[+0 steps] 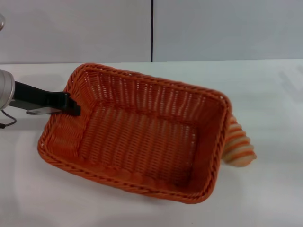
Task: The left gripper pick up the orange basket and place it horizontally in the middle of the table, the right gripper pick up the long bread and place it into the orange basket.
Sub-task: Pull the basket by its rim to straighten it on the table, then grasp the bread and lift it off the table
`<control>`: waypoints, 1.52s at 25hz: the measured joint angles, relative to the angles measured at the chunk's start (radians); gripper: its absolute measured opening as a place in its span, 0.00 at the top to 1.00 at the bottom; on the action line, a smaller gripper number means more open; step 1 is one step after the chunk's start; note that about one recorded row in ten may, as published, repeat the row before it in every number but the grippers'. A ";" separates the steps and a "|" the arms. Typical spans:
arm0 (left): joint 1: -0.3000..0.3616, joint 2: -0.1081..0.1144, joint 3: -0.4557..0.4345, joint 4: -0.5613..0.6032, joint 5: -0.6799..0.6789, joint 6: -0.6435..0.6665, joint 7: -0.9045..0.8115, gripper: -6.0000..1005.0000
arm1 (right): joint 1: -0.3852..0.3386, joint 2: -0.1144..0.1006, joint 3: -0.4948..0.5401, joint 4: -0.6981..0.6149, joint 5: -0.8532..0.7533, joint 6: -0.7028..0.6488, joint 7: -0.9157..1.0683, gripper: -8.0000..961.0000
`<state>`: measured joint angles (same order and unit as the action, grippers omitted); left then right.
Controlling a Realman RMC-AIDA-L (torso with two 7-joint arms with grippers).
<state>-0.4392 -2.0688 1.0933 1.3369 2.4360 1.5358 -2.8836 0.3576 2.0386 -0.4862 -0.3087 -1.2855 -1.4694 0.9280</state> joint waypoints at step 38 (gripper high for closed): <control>0.036 0.012 -0.526 -0.003 -0.301 0.126 0.441 0.30 | -0.080 0.001 0.024 -0.549 -0.437 0.002 0.625 0.31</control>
<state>-0.4033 -2.0567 0.5676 1.3336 2.1354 1.6614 -2.4421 0.2773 2.0401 -0.4622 -0.8577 -1.7221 -1.4678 1.5534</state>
